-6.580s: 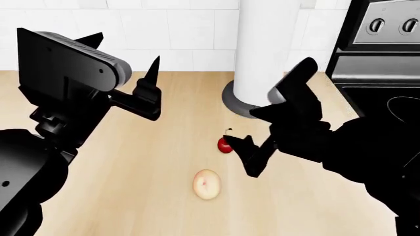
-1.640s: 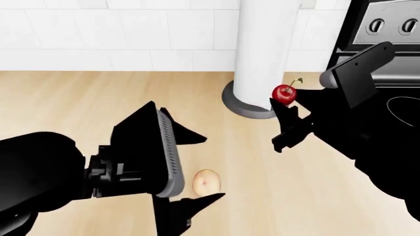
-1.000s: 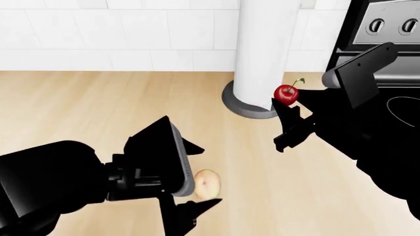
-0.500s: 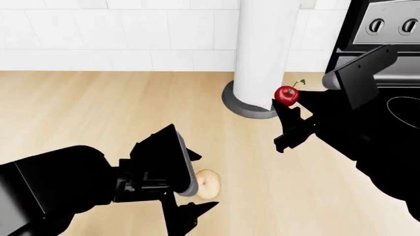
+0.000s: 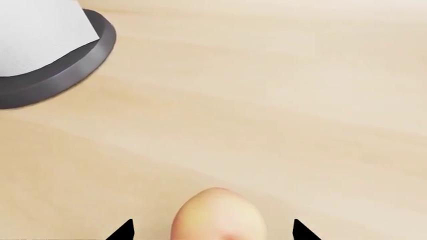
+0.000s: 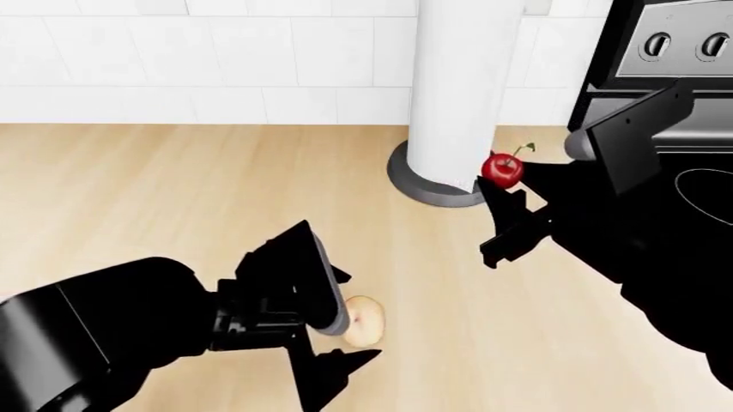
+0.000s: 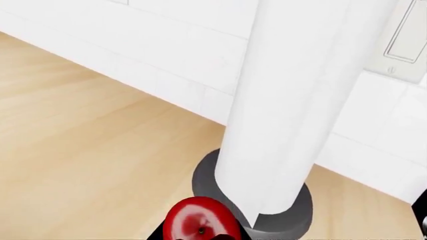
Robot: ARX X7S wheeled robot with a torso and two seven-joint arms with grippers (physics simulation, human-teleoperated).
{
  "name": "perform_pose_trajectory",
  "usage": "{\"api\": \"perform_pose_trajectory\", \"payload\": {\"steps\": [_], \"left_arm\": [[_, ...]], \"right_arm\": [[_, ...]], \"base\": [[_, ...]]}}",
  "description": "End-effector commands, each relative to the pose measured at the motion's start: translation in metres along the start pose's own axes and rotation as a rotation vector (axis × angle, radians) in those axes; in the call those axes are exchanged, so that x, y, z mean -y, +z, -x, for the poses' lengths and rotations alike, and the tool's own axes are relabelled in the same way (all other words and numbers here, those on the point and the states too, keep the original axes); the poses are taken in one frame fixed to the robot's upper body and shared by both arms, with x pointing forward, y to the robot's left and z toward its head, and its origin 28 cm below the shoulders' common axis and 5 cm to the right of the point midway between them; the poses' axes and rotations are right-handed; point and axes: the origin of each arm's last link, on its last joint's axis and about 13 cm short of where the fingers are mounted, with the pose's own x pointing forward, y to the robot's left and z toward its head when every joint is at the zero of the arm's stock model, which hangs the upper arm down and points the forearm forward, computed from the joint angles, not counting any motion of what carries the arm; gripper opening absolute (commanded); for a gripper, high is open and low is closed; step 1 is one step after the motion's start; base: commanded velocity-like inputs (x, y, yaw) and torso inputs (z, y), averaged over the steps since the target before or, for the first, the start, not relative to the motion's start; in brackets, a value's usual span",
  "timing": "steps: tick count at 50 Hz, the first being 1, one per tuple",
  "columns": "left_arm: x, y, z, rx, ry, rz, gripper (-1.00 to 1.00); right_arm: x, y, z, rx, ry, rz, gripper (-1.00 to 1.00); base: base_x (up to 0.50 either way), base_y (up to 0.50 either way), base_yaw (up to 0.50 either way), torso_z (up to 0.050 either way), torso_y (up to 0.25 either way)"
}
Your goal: Pick the cherry, apricot from the counter and place them in the cabinet. Then close the cabinet.
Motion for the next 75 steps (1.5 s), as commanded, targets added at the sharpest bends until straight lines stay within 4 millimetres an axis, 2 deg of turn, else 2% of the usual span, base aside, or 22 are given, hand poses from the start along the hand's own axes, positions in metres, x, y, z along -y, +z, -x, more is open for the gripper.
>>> {"api": "perform_pose_trajectory", "payload": {"steps": [1, 34, 35, 46, 53, 65, 75], "left_arm": [[-0.002, -0.006, -0.006, -0.005, 0.002, 0.019, 1.0], [-0.002, -0.017, -0.018, -0.017, -0.009, 0.041, 1.0], [-0.002, -0.018, -0.018, -0.016, -0.006, 0.042, -1.0], [-0.003, -0.017, -0.016, 0.0, 0.02, 0.042, -1.0], [-0.003, -0.008, -0.012, 0.068, 0.1, 0.013, -1.0], [0.0, 0.014, 0.004, 0.341, 0.335, -0.065, -1.0], [0.012, 0.032, 0.025, 0.446, 0.596, -0.136, -1.0]], "right_arm": [[0.001, -0.003, -0.001, -0.003, -0.002, -0.002, -1.0], [0.001, -0.01, -0.003, -0.011, -0.007, -0.014, -1.0], [0.001, -0.01, -0.003, -0.01, -0.007, -0.015, -1.0], [0.0, -0.01, -0.003, -0.011, -0.007, -0.016, -1.0], [0.0, -0.008, -0.001, -0.006, -0.008, -0.011, -1.0], [0.001, -0.008, 0.004, 0.056, -0.057, -0.02, -1.0], [-0.004, -0.001, 0.02, 0.152, -0.098, 0.004, -1.0]], "base": [[0.0, 0.0, 0.0, 0.0, 0.0], [0.0, 0.0, 0.0, 0.0, 0.0], [0.0, 0.0, 0.0, 0.0, 0.0], [0.0, 0.0, 0.0, 0.0, 0.0], [0.0, 0.0, 0.0, 0.0, 0.0], [0.0, 0.0, 0.0, 0.0, 0.0], [0.0, 0.0, 0.0, 0.0, 0.0]]}}
